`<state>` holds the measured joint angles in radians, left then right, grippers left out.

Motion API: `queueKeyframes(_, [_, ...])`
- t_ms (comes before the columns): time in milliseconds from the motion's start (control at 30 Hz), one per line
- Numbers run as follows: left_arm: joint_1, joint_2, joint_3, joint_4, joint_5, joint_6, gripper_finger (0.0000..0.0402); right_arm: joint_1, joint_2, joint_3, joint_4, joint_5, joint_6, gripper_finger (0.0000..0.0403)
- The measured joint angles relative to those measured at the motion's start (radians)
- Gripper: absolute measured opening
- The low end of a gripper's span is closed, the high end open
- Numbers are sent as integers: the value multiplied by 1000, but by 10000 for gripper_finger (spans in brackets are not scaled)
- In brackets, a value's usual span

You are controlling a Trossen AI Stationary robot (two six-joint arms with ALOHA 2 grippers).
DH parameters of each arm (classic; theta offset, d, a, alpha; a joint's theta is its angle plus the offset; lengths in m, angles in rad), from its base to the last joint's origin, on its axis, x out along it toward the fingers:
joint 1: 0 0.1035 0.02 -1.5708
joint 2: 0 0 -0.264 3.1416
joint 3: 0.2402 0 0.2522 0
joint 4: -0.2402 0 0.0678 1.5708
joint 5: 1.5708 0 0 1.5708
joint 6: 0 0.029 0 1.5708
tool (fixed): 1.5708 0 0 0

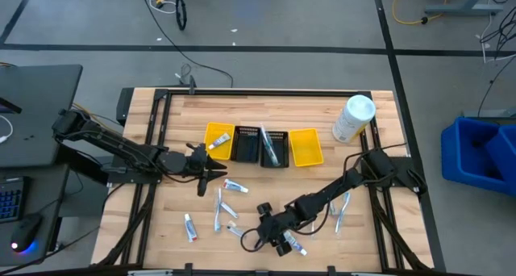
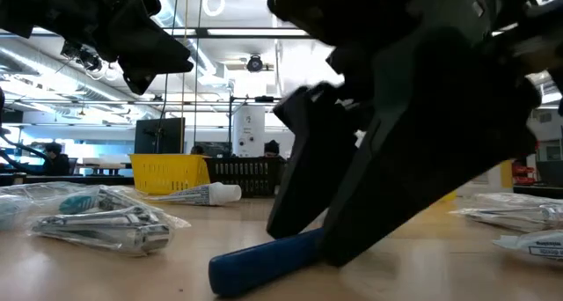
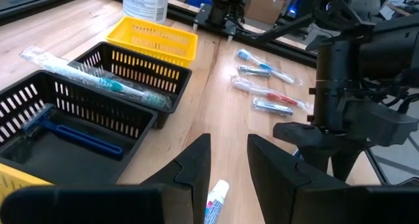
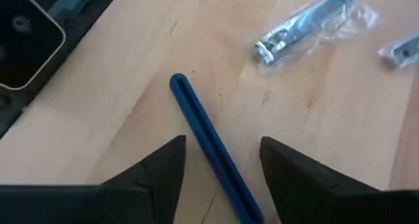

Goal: Pick & Place Travel size toiletries
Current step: Put the blue razor into the left black bin

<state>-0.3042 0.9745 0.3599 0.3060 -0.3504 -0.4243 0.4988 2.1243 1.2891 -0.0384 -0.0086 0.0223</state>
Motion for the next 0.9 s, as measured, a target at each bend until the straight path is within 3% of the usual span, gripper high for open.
queueKeyframes(500, [0, 0, 0, -1, 4, -2, 109, -8, 3, 0, -6, 7, -12, 59])
queueKeyframes(900, [0, 0, 0, -1, 4, -6, 109, -21, -38, -3, -37, 87, 15, 47])
